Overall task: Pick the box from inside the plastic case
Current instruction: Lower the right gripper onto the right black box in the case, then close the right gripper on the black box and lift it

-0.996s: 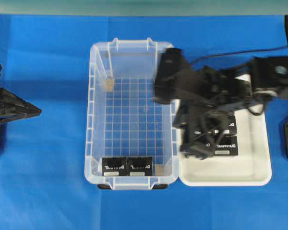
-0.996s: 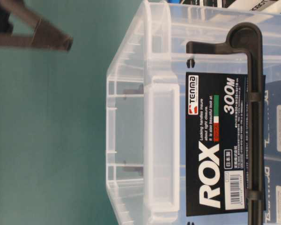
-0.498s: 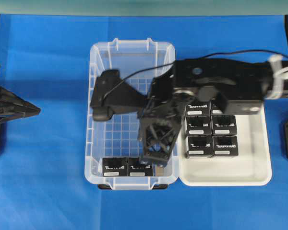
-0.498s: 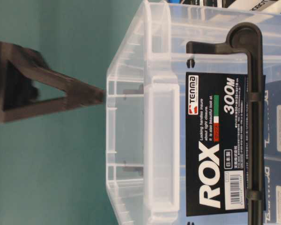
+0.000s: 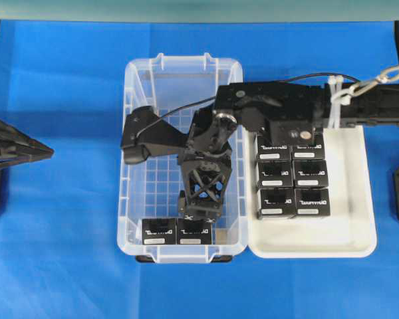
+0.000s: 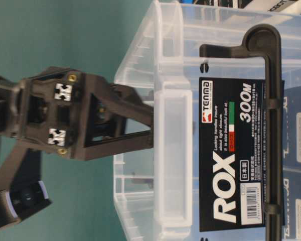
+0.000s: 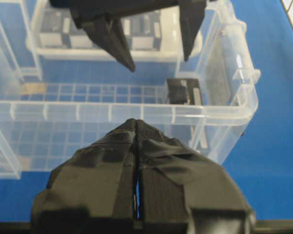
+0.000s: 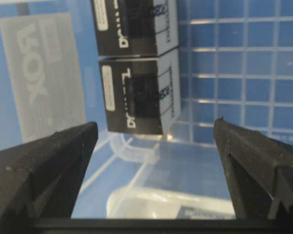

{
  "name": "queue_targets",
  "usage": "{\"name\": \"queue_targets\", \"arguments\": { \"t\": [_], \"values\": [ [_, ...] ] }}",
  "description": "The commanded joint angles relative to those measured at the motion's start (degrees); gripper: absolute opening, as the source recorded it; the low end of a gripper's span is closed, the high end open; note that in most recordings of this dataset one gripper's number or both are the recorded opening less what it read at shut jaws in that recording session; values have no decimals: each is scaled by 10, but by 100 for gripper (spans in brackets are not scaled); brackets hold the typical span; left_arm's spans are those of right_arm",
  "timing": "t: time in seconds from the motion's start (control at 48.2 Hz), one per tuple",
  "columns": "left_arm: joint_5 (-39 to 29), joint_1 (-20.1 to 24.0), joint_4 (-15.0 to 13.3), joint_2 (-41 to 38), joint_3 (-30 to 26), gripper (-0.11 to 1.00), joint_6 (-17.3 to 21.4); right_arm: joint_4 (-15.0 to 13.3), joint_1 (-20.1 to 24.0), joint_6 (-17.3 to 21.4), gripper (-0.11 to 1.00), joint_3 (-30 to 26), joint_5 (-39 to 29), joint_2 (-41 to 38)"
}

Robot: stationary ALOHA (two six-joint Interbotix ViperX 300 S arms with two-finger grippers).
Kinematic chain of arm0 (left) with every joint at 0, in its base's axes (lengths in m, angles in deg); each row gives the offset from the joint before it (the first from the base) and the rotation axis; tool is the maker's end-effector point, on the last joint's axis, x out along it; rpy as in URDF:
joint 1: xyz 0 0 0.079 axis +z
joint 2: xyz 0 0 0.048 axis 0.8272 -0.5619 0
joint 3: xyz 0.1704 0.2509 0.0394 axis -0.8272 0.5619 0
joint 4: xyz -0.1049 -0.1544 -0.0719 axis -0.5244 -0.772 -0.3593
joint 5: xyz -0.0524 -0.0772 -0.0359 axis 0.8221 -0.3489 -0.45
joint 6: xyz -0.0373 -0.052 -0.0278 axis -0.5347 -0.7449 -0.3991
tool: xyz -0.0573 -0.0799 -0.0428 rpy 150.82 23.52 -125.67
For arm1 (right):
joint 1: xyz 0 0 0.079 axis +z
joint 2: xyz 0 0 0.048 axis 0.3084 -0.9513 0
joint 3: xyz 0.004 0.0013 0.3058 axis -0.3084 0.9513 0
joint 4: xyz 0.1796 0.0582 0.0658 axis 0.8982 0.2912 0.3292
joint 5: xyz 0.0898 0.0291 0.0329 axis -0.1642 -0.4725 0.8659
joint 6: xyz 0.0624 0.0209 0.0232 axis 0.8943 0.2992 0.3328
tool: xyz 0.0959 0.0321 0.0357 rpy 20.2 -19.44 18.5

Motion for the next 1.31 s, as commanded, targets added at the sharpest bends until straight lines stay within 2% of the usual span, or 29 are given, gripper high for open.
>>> {"name": "queue_targets", "arguments": {
  "t": [0.0, 0.124, 0.249, 0.394, 0.809, 0.933, 1.058, 1.286],
  "values": [
    [1, 0, 2, -3, -16, -4, -1, 41, -8, -33, 99, 9, 4, -8],
    [-2, 0, 2, -3, -16, -4, -1, 90, -16, -84, 99, 11, 0, -25],
    [-2, 1, 2, -2, -16, -4, -1, 131, -16, -116, 99, 8, -4, -47],
    [-9, 2, 2, 1, -16, -4, 0, 148, -7, -134, 99, 9, -6, -63],
    [-19, 5, 2, 4, -17, -4, 1, 143, 23, -136, 99, 29, -2, -88],
    [-19, 5, 1, 4, -17, -4, 1, 125, 29, -139, 99, 34, 9, -96],
    [-19, 5, 1, 5, -17, -4, 1, 93, 33, -138, 99, 44, 33, -100],
    [-19, 7, 1, 5, -17, -4, 2, 58, 6, -134, 99, 59, 54, -96]
  ]
}}
